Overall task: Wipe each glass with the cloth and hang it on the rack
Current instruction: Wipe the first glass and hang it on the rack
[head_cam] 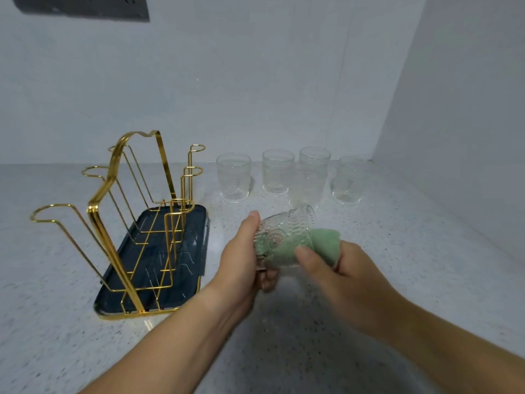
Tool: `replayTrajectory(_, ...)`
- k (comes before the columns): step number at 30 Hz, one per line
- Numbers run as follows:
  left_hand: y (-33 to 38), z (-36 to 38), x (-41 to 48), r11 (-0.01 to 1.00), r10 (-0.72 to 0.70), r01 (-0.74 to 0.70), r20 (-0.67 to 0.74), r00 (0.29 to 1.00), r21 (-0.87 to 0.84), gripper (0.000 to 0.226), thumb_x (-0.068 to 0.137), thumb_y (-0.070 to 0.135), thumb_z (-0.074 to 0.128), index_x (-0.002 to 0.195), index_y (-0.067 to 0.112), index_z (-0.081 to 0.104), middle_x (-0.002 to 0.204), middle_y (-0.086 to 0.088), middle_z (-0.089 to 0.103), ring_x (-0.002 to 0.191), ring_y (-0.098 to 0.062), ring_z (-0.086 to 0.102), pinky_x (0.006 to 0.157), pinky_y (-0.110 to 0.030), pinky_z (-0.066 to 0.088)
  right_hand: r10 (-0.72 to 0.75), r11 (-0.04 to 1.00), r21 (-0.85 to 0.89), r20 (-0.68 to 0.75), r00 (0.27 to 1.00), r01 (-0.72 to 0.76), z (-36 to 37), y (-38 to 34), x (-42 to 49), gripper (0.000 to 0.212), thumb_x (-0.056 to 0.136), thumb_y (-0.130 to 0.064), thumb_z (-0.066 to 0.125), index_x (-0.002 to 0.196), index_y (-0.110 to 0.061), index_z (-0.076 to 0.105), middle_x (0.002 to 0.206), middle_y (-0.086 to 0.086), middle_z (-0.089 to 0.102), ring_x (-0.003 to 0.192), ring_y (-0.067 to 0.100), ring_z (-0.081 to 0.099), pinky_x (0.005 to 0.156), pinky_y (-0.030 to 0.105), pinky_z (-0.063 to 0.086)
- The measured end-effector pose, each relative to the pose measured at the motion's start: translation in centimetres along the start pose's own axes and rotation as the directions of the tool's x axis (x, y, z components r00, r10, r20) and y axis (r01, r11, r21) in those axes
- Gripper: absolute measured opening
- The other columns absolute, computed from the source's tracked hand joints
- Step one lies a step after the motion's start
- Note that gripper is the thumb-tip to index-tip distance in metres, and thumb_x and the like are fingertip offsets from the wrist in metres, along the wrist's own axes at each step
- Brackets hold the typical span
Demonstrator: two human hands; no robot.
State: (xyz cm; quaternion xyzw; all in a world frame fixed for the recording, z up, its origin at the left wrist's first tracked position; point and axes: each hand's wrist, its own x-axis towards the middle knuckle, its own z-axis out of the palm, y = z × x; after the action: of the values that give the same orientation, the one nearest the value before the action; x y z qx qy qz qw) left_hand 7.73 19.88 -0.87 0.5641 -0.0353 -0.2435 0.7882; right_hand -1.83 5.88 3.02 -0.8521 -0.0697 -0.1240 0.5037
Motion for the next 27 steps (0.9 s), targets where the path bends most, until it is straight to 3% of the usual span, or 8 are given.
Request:
replayTrajectory(4,0.2,0.2,-0.2,0.999,0.025,-0.029,-0.098,0.995,-0.036,0.051,0.102,0.064,0.044,0.095,0.016,0.059,0.055,-0.001,0.045,0.042,-0.017,0.038,0.045,-0.024,0.026,0.209,0.942,0.256,0.053,0.976,-0.216,-0.3,-1.3,-0.8,0.078,0.094,-0.073,0.024,0.079,-0.006,0.062,0.059,-0.003,0.056,0.06,0.012,0.052,0.067,0.016,0.048)
replayTrajectory(7,0.4,0.0,-0.3,0.998,0.039,-0.044,-0.126,0.991,-0.037,0.051,0.102,0.063,0.044,0.091,0.017,0.062,0.054,-0.002,0.049,0.043,-0.017,0.039,0.043,-0.022,0.028,0.101,0.892,0.417,0.195,0.976,-0.175,-1.5,-2.4,0.0,0.062,0.103,-0.04,0.03,0.117,0.01,0.063,0.103,0.018,0.073,0.1,0.03,0.066,0.094,0.037,0.052)
replayTrajectory(8,0.5,0.1,-0.4,0.998,0.045,-0.049,-0.117,0.992,-0.031,0.053,0.103,0.063,0.042,0.089,0.016,0.063,0.055,-0.003,0.05,0.043,-0.017,0.039,0.043,-0.022,0.028,0.101,0.884,0.427,0.219,0.97,-0.189,-1.9,-2.5,0.1,0.049,0.107,-0.025,0.032,0.136,0.008,0.055,0.129,0.02,0.067,0.12,0.029,0.063,0.103,0.036,0.048)
replayTrajectory(10,0.5,0.2,-0.4,0.998,0.049,-0.052,-0.09,0.995,-0.028,0.057,0.103,0.064,0.04,0.089,0.015,0.066,0.054,-0.003,0.049,0.043,-0.017,0.039,0.043,-0.022,0.029,0.15,0.898,0.373,0.241,0.959,-0.234,-2.5,-2.7,0.3,0.048,0.109,-0.002,0.032,0.153,-0.019,0.037,0.153,-0.001,0.052,0.13,0.001,0.057,0.098,0.012,0.048)
replayTrajectory(13,0.5,0.3,-0.4,0.999,0.041,-0.043,-0.056,0.998,-0.03,0.061,0.103,0.066,0.04,0.088,0.014,0.069,0.057,-0.006,0.05,0.044,-0.017,0.04,0.043,-0.023,0.03,0.112,0.993,-0.051,0.127,0.986,-0.106,-2.1,-1.9,0.2,0.05,0.109,-0.019,0.039,0.155,-0.039,0.031,0.138,-0.01,0.066,0.121,0.002,0.063,0.105,0.021,0.048)
replayTrajectory(18,0.5,0.4,-0.7,1.0,0.009,-0.008,0.026,1.0,-0.029,0.068,0.102,0.068,0.036,0.088,0.012,0.073,0.06,-0.008,0.051,0.044,-0.017,0.042,0.043,-0.024,0.033,0.17,0.97,0.192,-0.111,0.979,-0.147,-1.4,-1.3,1.2,0.012,0.098,-0.011,0.062,0.109,-0.013,0.066,0.076,0.004,0.079,0.068,0.019,0.077,0.059,0.023,0.059)
replayTrajectory(22,0.4,0.3,-0.8,0.999,0.034,-0.033,0.04,0.999,-0.023,0.067,0.103,0.066,0.037,0.094,0.009,0.07,0.061,-0.008,0.05,0.044,-0.017,0.042,0.044,-0.024,0.034,0.106,0.994,0.047,-0.095,0.99,-0.102,-0.5,-0.9,1.4,0.032,0.099,-0.027,0.059,0.082,-0.001,0.066,0.07,0.023,0.066,0.061,0.034,0.068,0.06,0.044,0.058)
replayTrajectory(27,-0.1,0.6,-0.7,0.987,0.163,-0.163,-0.015,0.987,0.006,0.072,0.098,0.069,0.043,0.116,0.0,0.058,0.064,-0.013,0.051,0.045,-0.02,0.044,0.044,-0.026,0.034,0.08,0.997,0.012,-0.088,0.993,-0.079,0.6,-1.2,1.3,0.037,0.105,-0.032,0.049,0.078,-0.009,0.063,0.066,0.015,0.062,0.055,0.024,0.058,0.055,0.039,0.051)
